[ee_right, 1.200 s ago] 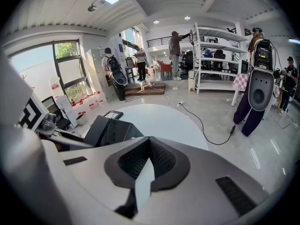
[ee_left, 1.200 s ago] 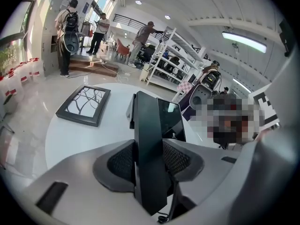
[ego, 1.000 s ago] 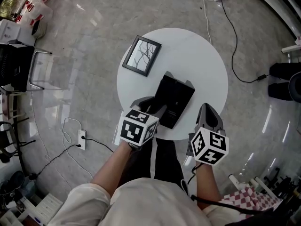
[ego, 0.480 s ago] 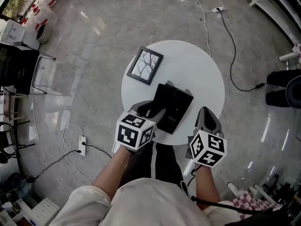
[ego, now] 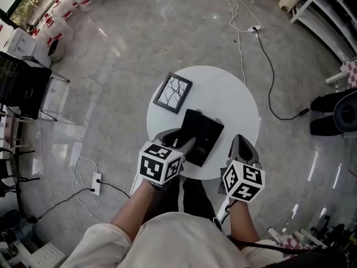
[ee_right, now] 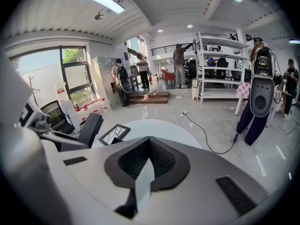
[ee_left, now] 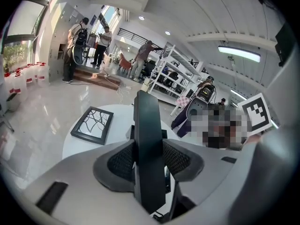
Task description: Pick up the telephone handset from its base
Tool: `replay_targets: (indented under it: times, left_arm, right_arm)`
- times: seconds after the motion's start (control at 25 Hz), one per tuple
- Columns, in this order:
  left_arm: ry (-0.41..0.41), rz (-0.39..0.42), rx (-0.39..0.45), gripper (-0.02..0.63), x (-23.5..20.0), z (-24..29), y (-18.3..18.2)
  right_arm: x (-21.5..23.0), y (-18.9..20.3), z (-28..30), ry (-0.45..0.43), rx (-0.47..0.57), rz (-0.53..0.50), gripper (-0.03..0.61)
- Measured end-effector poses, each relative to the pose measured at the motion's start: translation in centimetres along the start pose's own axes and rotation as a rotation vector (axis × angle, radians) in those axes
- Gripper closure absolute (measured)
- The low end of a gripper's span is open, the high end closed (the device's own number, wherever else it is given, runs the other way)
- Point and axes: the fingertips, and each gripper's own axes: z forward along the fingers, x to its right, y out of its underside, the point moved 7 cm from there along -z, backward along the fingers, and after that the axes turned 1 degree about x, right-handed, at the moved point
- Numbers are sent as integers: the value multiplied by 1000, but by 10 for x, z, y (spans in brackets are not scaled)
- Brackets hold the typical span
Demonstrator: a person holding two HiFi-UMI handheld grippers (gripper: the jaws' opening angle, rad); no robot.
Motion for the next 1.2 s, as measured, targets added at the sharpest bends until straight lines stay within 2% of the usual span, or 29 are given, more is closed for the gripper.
replay_targets:
  times: [0.12,0.32,0.84,1.2]
  left_arm:
    - [1,4,14,416,4,-4,-6]
    - [17,-35,63,416,10,-10,-18]
    - [-16,54,188,416,29,-31,-62]
    - [-61,111,345,416,40,-52,-100]
  right_arm:
    - [-2,-6,-4,-5,10,-4,554]
    - [-4,-17,-6,-18,39,-11,554]
    - [6,-49,-15,-51,122,-31,554]
    - [4,-90,-15,-109,216,-84,554]
